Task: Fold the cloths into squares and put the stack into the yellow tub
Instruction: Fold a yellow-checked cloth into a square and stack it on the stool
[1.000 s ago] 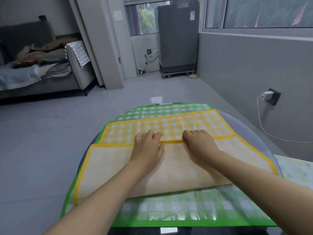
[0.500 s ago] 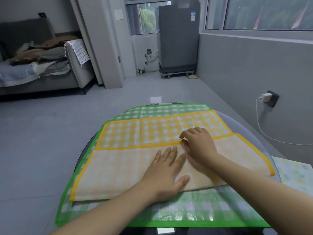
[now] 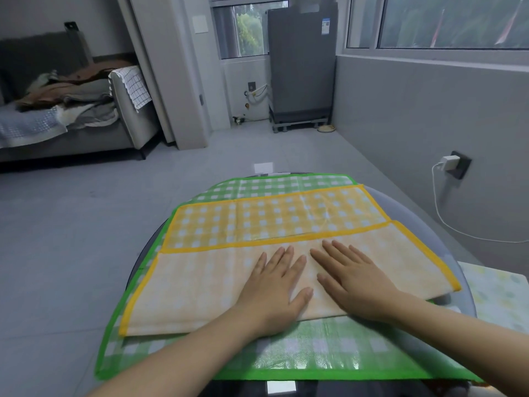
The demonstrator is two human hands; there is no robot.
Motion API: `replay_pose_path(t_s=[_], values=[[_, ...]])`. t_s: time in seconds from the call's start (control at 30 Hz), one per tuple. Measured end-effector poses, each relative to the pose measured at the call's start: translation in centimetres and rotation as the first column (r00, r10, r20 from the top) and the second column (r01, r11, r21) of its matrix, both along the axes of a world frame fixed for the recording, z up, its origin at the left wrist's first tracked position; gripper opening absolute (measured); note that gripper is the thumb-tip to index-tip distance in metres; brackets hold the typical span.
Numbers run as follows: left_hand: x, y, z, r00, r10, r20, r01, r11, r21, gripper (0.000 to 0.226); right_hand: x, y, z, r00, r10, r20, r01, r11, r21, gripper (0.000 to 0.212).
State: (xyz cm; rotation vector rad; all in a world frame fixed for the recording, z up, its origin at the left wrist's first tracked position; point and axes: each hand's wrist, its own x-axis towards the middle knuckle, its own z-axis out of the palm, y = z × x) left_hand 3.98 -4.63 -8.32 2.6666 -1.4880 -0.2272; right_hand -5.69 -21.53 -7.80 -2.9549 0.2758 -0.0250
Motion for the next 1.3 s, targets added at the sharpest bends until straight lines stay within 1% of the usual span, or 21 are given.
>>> replay_pose_path(t_s=[0.1, 0.13, 0.17, 0.23, 0.27, 0.33, 0.6, 0.73, 0.8, 0.83, 0.9, 0.93, 1.0, 1.1, 1.2, 1.3], values=[[-0.1, 0.2, 0.1, 1.0, 0.005, 0.012, -0.005, 1.0, 0.011, 0.066, -1.3, -2.2, 0.1, 0.997, -0.058, -0.049, 0.056, 0.998, -0.038, 0.106], [-0.1, 0.2, 0.1, 1.0, 0.011, 0.012, -0.011, 1.0, 0.016, 0.065, -1.6, -3.0, 0.1, 0.995, -0.089, -0.051, 0.086, 0.995, -0.046, 0.104], [-0.1, 0.3, 0.1, 1.0, 0.019, 0.01, -0.019, 1.0, 0.02, 0.065, -1.9, -3.9, 0.1, 0.991, -0.121, -0.052, 0.119, 0.992, -0.048, 0.096], [-0.1, 0.3, 0.0, 1.0, 0.029, 0.011, -0.029, 0.999, 0.028, 0.067, -2.5, -5.4, 0.1, 0.979, -0.198, -0.055, 0.195, 0.979, -0.068, 0.071], [-0.1, 0.3, 0.0, 0.999, 0.03, 0.013, -0.031, 0.999, 0.032, 0.068, -2.7, -5.9, 0.1, 0.971, -0.233, -0.055, 0.229, 0.971, -0.072, 0.064], [-0.1, 0.3, 0.1, 0.999, 0.028, 0.016, -0.029, 0.999, 0.04, 0.066, -3.0, -6.5, 0.1, 0.963, -0.266, -0.046, 0.263, 0.963, -0.064, 0.061], [-0.3, 0.2, 0.3, 0.999, 0.031, 0.005, -0.031, 0.999, 0.043, 0.063, -2.4, -5.5, 0.5, 0.965, -0.256, -0.063, 0.252, 0.965, -0.07, 0.059], [-0.3, 0.2, 0.4, 0.999, 0.038, -0.004, -0.038, 0.999, 0.029, 0.063, -0.2, -1.6, 0.8, 0.994, -0.109, -0.029, 0.108, 0.994, -0.01, 0.055], [-0.3, 0.1, 0.3, 0.999, 0.038, -0.006, -0.038, 0.999, 0.013, 0.062, 1.1, 0.2, 0.7, 1.0, -0.027, -0.011, 0.027, 1.0, 0.011, 0.061], [-0.3, 0.1, 0.3, 0.999, 0.035, -0.003, -0.035, 0.999, 0.006, 0.062, 1.6, 0.8, 0.5, 1.0, 0.002, -0.004, -0.002, 1.0, 0.018, 0.069], [0.0, 0.3, 0.3, 1.0, 0.024, 0.003, -0.024, 1.0, -0.005, 0.061, 2.2, 1.4, 0.1, 0.999, 0.033, -0.011, -0.032, 0.999, 0.011, 0.099], [0.2, 0.6, 0.3, 1.0, 0.023, 0.003, -0.023, 1.0, -0.007, 0.06, 2.3, 1.5, -0.1, 0.999, 0.033, -0.023, -0.033, 0.999, -0.003, 0.108], [1.1, 1.9, 0.3, 0.999, 0.042, 0.005, -0.042, 0.999, -0.003, 0.059, 2.3, 1.4, -0.4, 0.999, 0.029, -0.024, -0.029, 0.999, -0.021, 0.107], [2.9, 5.2, 0.1, 0.992, 0.125, 0.018, -0.125, 0.992, 0.006, 0.061, 2.3, 1.4, -0.3, 1.0, 0.024, -0.003, -0.024, 0.999, -0.027, 0.11], [5.0, 9.1, 0.0, 0.969, 0.245, 0.023, -0.245, 0.969, 0.017, 0.073, 2.1, 1.5, -0.4, 1.0, 0.019, 0.001, -0.019, 0.999, -0.038, 0.111], [6.4, 12.2, -0.1, 0.937, 0.348, 0.045, -0.349, 0.937, 0.01, 0.08, 2.2, 1.4, -0.4, 1.0, 0.017, 0.014, -0.016, 0.999, -0.03, 0.11]])
